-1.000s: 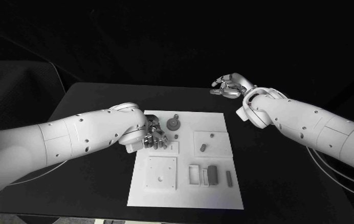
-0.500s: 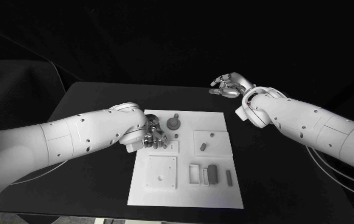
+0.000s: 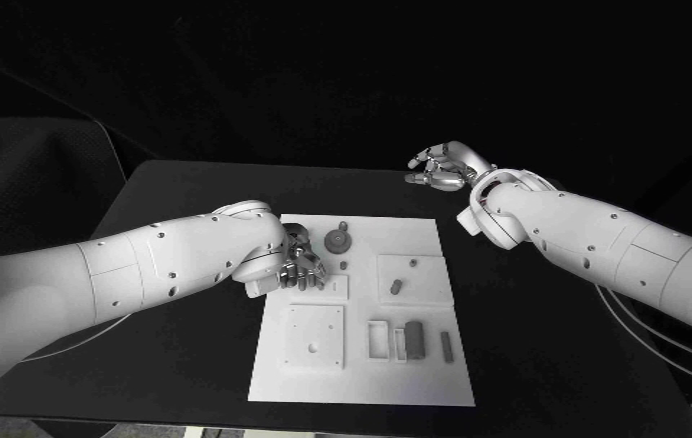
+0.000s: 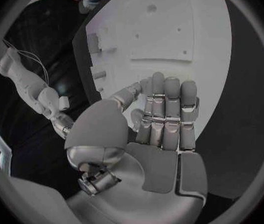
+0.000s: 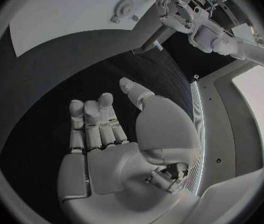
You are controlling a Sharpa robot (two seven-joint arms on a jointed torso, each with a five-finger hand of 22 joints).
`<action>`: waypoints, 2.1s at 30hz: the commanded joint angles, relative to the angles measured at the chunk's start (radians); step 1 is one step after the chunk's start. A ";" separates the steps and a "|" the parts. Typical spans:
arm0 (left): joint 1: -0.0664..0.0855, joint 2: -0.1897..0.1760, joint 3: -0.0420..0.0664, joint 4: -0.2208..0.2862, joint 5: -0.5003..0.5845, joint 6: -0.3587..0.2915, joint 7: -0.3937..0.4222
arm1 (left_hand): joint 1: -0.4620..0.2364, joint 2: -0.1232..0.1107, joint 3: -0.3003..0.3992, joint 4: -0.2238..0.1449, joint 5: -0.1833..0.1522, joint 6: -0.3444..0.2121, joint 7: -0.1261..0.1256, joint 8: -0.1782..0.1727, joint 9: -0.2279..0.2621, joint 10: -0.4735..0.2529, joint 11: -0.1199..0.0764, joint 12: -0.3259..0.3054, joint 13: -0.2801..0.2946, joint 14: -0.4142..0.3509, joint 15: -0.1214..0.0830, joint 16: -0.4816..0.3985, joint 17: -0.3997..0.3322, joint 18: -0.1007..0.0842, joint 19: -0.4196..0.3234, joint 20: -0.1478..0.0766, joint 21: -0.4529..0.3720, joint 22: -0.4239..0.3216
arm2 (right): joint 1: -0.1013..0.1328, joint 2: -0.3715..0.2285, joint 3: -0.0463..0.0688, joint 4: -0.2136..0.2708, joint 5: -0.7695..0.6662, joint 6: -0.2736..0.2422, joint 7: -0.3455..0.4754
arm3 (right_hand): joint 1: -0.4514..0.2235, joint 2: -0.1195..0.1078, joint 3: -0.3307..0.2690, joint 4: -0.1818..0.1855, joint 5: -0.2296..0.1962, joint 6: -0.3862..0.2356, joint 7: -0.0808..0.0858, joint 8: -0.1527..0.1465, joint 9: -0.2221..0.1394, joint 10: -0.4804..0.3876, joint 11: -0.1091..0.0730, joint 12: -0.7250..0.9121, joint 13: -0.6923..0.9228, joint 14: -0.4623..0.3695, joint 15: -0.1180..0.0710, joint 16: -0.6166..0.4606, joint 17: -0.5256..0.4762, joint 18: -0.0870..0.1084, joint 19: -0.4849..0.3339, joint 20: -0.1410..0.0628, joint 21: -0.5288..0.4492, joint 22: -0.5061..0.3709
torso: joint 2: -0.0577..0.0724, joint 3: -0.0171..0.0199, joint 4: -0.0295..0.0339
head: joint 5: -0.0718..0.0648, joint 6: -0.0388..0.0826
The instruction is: Assemble the parts on the task board
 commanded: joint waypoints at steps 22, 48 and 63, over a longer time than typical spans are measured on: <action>-0.003 0.012 0.001 -0.008 -0.004 0.027 0.010 | 0.005 0.002 0.007 -0.003 0.003 -0.003 0.001 -0.003 0.001 -0.004 0.003 -0.006 -0.001 -0.006 -0.001 0.001 0.002 0.028 -0.001 0.000 0.000 0.000 | 0.000 0.000 0.000 0.008 -0.005 0.016 0.000 | -0.002 0.012 0.003 0.001 -0.004 0.000 0.006 0.005 0.001 -0.008 -0.003 -0.006 -0.002 -0.008 -0.003 -0.007 -0.002 -0.006 -0.011 0.000 0.021 -0.002 | 0.000 0.0001 0.0004 | -0.005 -0.005; -0.005 0.024 0.001 -0.019 -0.004 0.037 0.010 | 0.004 0.003 0.008 -0.003 0.003 -0.005 0.001 -0.004 0.001 -0.006 0.004 -0.007 -0.002 -0.008 0.000 0.000 0.002 0.028 -0.002 0.000 0.000 -0.001 | 0.000 0.000 0.000 0.009 -0.005 0.017 -0.001 | -0.003 0.013 0.003 0.002 -0.005 -0.001 0.006 0.005 0.001 -0.009 -0.002 -0.006 -0.003 -0.009 -0.002 -0.008 -0.003 -0.007 -0.012 0.000 0.020 -0.002 | 0.000 0.0005 -0.0002 | -0.006 -0.007; -0.018 0.044 0.001 -0.038 -0.035 0.040 0.020 | 0.004 0.004 0.009 -0.003 0.003 -0.005 0.002 -0.005 0.001 -0.006 0.004 -0.007 -0.002 -0.008 0.000 0.000 0.002 0.028 -0.002 0.000 0.000 -0.001 | 0.000 0.000 0.000 0.018 -0.005 0.022 -0.003 | -0.005 0.013 0.003 0.002 -0.005 -0.001 0.006 0.006 0.001 -0.009 -0.002 -0.007 -0.003 -0.009 -0.002 -0.008 -0.003 -0.007 -0.012 0.000 0.020 -0.003 | 0.000 0.0013 -0.0006 | -0.011 -0.013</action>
